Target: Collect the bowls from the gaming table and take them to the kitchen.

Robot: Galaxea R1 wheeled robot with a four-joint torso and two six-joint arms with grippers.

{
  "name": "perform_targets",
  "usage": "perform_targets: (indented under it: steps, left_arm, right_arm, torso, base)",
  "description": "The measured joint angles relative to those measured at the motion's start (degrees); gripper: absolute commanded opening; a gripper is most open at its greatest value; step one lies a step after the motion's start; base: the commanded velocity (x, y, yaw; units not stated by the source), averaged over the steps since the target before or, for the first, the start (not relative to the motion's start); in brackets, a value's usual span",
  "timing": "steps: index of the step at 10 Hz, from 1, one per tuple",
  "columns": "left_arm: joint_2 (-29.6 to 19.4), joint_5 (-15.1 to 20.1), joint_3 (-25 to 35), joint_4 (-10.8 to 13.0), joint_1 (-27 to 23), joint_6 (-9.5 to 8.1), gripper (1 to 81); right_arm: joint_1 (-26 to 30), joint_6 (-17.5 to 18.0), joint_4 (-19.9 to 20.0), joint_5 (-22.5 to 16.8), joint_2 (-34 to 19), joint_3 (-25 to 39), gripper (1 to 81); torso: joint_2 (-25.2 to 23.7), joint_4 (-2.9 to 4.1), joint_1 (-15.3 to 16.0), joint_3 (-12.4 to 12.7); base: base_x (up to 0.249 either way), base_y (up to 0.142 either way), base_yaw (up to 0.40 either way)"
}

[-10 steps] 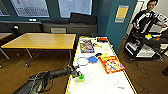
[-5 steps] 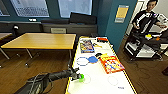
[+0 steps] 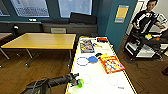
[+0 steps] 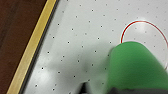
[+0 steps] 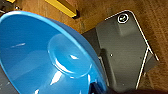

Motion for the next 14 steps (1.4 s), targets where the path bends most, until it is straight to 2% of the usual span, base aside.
perform_targets:
  steps: [1, 3, 6, 8, 11, 14]
  left_arm:
    - [-0.02, -0.39, 0.44, 1.00, 0.17, -0.68, 1.0]
    - [-0.84, 0.00, 2.65, 1.74, 0.28, 0.17, 1.0]
    - [-5.01, 1.05, 10.20, 1.93, 0.43, 0.26, 1.0]
    - [-9.07, 1.44, 17.91, 1.93, -0.93, 0.26, 1.0]
    - [-17.88, 0.96, 34.15, 1.96, -5.12, 0.28, 1.0]
    - [-33.49, 1.49, 44.65, 2.29, -4.05, 0.39, 1.0]
  right_arm:
    - [0.29, 0.00, -0.02, -0.33, 0.02, 0.00, 1.0]
    - [0.55, 0.02, -0.02, -0.89, 0.02, 0.00, 1.0]
    - [0.79, 0.04, -0.02, -1.11, 0.05, -0.02, 1.0]
    - [0.79, 0.11, -0.02, -1.60, 0.02, -0.02, 1.0]
    - [0.77, 0.44, -0.04, -2.60, -0.04, -1.87, 1.0]
    - [0.35, 0.45, -0.06, -2.82, 0.11, -2.80, 1.0]
  torso:
    - [-0.02, 0.00, 0.00, 0.00]
    - [0.00, 0.00, 0.00, 0.00]
    - [0.00, 0.00, 0.00, 0.00]
    - [0.00, 0.00, 0.00, 0.00]
    - [0.00, 0.00, 0.00, 0.00]
    - [0.00, 0.00, 0.00, 0.00]
  base:
    - [0.000, 0.000, 0.000]
    - [0.000, 0.000, 0.000]
    - [0.000, 0.000, 0.000]
    - [0.000, 0.000, 0.000]
    - [0.000, 0.000, 0.000]
    - [0.000, 0.000, 0.000]
